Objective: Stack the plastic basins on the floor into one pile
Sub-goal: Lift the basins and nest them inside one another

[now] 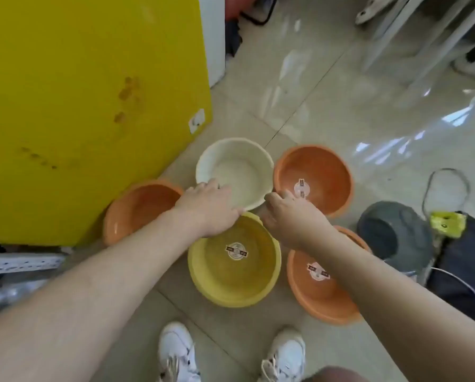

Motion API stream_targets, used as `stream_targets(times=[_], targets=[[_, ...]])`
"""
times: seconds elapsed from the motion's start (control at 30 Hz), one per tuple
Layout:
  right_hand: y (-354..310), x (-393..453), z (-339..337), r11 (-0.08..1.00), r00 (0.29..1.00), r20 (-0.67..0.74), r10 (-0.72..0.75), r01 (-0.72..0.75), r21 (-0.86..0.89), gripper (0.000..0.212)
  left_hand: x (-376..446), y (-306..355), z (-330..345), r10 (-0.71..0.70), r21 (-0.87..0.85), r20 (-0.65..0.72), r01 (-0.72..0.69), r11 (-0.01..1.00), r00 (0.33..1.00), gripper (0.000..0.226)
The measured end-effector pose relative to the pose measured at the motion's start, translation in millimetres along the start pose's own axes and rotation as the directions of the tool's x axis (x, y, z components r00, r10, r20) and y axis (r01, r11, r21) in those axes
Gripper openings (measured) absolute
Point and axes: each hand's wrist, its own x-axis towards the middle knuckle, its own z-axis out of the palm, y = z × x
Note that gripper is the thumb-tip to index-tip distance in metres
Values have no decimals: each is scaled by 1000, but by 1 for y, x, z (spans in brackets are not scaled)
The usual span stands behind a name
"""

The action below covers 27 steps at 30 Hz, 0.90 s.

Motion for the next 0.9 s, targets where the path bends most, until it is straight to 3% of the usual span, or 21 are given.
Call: stream_targets(times=[0.23,0.43,0.6,0.7,0.77,0.83,0.9], targets=[[16,69,137,998,1000,19,-2,3,-67,45,93,-46,149,25,159,10,-26,987,1000,60],[37,80,182,988,1000,31,-6,11,-153,47,154,-96,218,-19,236,-51,30,971,999,44],[55,58,177,996,997,-7,82,-82,-26,41,144,-82,221,-9,-121,-7,8,993,1000,25],[66,51,166,992,981,-160,113,-103,73,38,146,-81,168,60,-186,-106,-79,979,993,27],[76,50,155,984,929,-339,147,-103,146,41,153,-94,124,7,-332,-190,-71,941,982,28],[85,48,141,956,830,-506,237,-107,272,47,162,-114,96,-122,-501,-261,-26,865,958,29],[94,47,133,919,748,-573,335,-125,373,50,170,-130,92,-283,-616,-290,48,786,914,39]])
